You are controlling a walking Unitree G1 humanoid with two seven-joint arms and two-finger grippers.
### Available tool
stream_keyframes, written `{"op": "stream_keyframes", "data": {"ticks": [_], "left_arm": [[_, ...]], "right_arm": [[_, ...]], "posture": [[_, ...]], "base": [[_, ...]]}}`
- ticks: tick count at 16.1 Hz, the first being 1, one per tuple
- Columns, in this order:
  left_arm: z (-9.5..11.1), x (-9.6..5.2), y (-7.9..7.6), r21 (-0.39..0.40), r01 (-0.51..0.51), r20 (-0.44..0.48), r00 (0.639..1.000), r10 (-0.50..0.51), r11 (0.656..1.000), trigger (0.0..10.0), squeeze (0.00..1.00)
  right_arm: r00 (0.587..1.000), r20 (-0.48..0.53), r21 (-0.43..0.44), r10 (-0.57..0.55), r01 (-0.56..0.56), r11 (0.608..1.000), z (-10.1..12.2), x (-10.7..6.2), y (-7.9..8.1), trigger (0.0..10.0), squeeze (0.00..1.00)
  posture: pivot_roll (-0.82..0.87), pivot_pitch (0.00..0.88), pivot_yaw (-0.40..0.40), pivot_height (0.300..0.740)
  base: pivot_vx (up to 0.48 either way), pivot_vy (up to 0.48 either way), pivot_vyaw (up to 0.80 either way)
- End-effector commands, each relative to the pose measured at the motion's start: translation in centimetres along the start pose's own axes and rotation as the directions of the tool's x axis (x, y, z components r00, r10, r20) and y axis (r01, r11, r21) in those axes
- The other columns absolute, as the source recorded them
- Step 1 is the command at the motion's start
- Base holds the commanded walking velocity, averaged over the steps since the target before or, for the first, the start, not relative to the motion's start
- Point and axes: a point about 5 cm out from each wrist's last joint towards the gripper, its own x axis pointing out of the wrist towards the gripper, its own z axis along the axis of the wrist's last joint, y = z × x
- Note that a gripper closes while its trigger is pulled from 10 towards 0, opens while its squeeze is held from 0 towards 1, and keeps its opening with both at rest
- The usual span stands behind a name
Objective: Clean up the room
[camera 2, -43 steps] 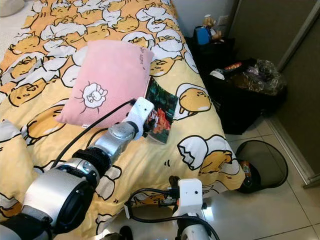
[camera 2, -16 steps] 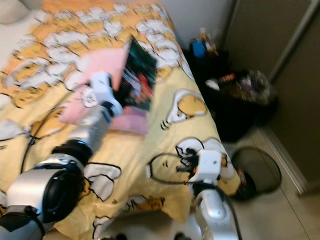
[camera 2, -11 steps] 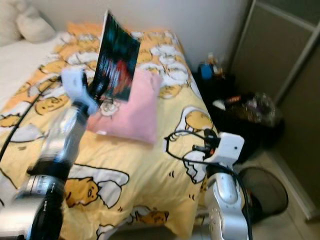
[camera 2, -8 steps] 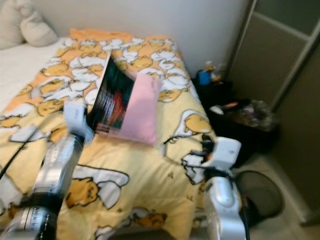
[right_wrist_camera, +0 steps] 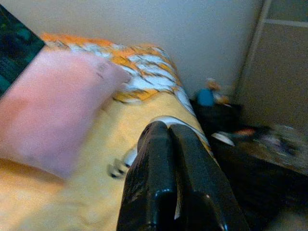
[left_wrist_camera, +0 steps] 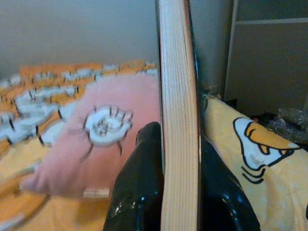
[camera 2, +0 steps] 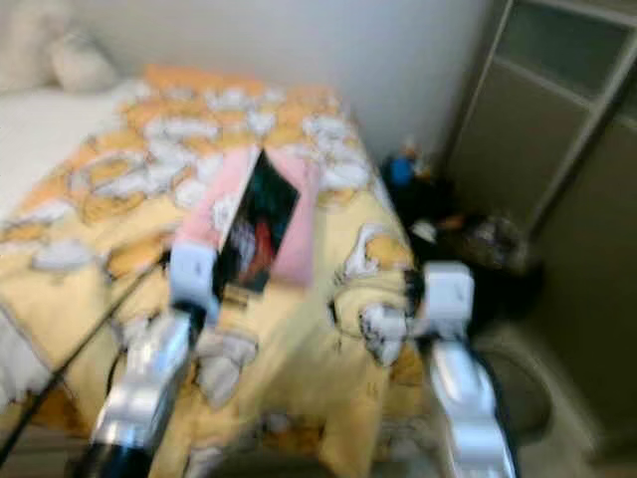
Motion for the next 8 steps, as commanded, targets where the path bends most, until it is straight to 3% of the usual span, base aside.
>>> {"op": "stream_keyframes", "data": {"ticks": [1,5,8], "left_arm": [[2.0,1.0,-0.4,0.032,0.002,0.057,0.998,-0.004,0.999,10.0,0.00],[2.2,2.1,-1.1,0.016,-0.006,0.029,1.000,0.005,1.000,10.0,0.00],[1.4,2.0,0.0,0.003,-0.016,-0.002,1.000,0.016,1.000,10.0,0.00]], "right_arm": [[0.999,-0.015,0.021,-0.031,0.031,0.999,-0.6,0.0,-0.4,10.0,0.00],[1.000,-0.025,0.044,-0.005,0.006,0.999,-1.2,0.5,0.0,10.0,0.00],[1.000,-0.022,0.045,0.007,-0.006,0.999,-1.4,0.9,0.4,10.0,0.00]], "posture": [[-0.09,0.000,0.004,0.740],[-0.07,0.000,0.024,0.740],[-0.05,0.000,0.016,0.740]], "base": [[0.000,0.000,0.71],[0.000,0.071,0.64],[0.000,0.000,0.59]]}}
